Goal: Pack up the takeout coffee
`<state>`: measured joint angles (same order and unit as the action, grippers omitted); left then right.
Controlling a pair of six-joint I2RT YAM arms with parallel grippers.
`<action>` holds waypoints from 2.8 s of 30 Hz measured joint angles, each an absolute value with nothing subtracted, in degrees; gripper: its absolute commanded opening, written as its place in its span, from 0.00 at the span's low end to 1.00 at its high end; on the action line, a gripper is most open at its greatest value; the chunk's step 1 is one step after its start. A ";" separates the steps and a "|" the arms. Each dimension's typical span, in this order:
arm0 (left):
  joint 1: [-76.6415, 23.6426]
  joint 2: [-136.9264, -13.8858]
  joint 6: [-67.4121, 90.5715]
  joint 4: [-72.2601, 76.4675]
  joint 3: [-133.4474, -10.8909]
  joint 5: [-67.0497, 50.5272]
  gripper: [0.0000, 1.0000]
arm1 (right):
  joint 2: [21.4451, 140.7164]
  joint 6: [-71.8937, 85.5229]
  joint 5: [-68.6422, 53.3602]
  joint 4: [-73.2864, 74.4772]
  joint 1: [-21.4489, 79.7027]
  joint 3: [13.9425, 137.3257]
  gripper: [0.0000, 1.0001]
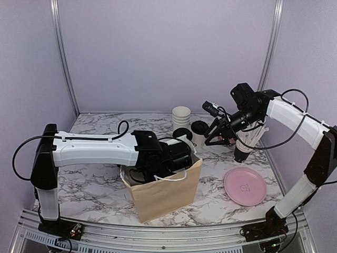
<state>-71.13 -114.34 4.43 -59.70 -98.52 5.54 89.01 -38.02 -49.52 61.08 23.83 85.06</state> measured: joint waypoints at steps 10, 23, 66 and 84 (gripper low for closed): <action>-71.13 -103.92 3.97 -59.88 -103.13 8.23 0.62 | 89.01 -37.98 -49.60 61.10 23.83 85.47 0.58; -71.13 -88.99 3.20 -53.71 -105.19 10.11 0.62 | 88.99 -34.00 -41.82 58.26 23.83 88.58 0.61; -70.32 -70.08 8.60 -44.73 -83.46 20.05 0.71 | 127.92 -20.99 -7.40 59.13 23.24 123.63 0.75; -69.97 -70.54 8.64 -44.75 -83.42 19.97 0.71 | 125.40 -21.32 -9.39 58.87 22.59 119.98 0.50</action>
<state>-69.97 -70.54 8.64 -44.75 -83.42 19.97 125.40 -21.32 -9.39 58.87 22.59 119.98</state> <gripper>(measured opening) 0.712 0.663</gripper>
